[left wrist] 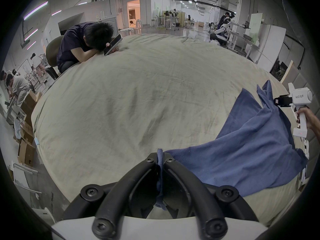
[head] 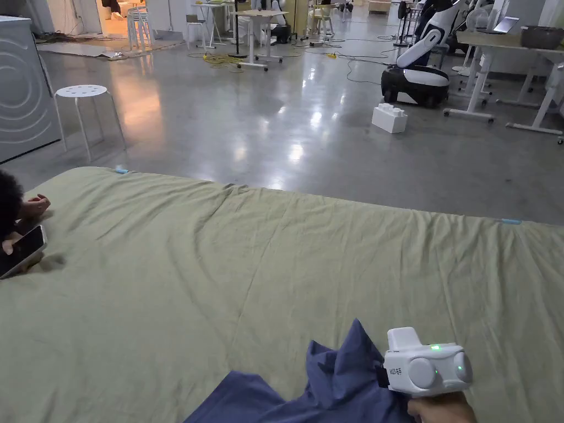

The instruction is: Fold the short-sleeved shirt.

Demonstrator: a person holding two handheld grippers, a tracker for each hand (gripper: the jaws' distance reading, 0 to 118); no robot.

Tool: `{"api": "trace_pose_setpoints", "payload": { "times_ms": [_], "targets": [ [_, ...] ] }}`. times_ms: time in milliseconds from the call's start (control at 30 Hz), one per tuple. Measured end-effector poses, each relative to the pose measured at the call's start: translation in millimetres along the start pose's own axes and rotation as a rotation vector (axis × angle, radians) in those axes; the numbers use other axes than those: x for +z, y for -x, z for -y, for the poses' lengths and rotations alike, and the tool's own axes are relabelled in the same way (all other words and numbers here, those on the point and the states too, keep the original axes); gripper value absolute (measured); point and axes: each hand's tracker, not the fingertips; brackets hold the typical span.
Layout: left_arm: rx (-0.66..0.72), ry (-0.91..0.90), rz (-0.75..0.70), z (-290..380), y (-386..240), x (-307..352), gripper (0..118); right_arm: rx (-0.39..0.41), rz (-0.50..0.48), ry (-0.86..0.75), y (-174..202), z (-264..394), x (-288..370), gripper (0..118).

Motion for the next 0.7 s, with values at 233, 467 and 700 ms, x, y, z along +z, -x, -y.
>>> {"api": "trace_pose_setpoints", "payload": {
  "times_ms": [233,467,700],
  "targets": [
    [0.012,-0.071,0.008,-8.9,-3.8,12.3,5,-0.026,0.006,-0.177,-12.7,5.4,46.6,0],
    [-0.008,-0.175,0.035,-35.8,-9.0,37.7,5,-0.034,0.059,-0.316,-14.6,-2.7,132.0,0],
    [-0.023,-0.297,0.095,-88.8,-32.5,72.7,5,-0.04,0.169,-0.451,-35.5,-23.2,221.8,0]
  ]
}}
